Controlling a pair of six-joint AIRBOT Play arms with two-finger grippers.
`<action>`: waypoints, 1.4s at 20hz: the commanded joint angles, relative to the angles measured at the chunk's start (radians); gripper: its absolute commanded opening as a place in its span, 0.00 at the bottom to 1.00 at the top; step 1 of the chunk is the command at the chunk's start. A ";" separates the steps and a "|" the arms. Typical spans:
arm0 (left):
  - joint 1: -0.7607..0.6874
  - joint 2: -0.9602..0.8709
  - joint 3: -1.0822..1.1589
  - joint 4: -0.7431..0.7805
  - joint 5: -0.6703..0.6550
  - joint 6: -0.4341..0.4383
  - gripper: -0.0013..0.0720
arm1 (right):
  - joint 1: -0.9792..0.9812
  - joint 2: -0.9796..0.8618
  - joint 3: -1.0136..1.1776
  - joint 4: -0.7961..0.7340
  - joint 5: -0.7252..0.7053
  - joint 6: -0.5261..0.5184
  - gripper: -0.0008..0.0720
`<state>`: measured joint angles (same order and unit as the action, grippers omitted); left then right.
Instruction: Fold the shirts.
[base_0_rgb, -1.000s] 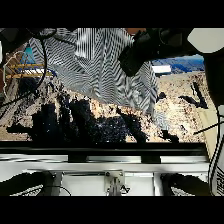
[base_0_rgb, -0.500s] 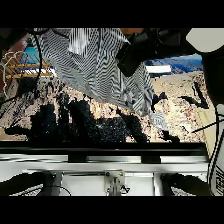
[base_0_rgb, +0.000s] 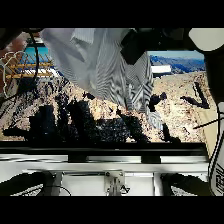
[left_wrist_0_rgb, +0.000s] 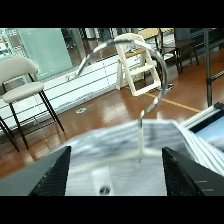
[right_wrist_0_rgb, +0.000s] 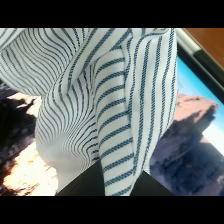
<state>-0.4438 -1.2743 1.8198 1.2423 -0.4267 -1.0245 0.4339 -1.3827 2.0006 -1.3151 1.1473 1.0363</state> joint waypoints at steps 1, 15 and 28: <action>0.001 0.013 0.000 0.000 -0.008 0.018 0.95 | -0.081 0.001 0.001 -0.023 -0.073 0.092 0.11; -0.005 0.047 0.000 -0.001 -0.115 0.017 0.95 | -0.717 0.051 0.048 -0.764 -0.157 0.610 0.11; -0.051 0.047 -0.001 -0.003 -0.353 -0.048 0.94 | -1.218 0.048 0.048 -0.804 -0.196 0.716 0.11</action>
<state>-0.4801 -1.2278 1.8194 1.2388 -0.7372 -1.0389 -0.6872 -1.3304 2.0476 -2.1128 0.9680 1.7287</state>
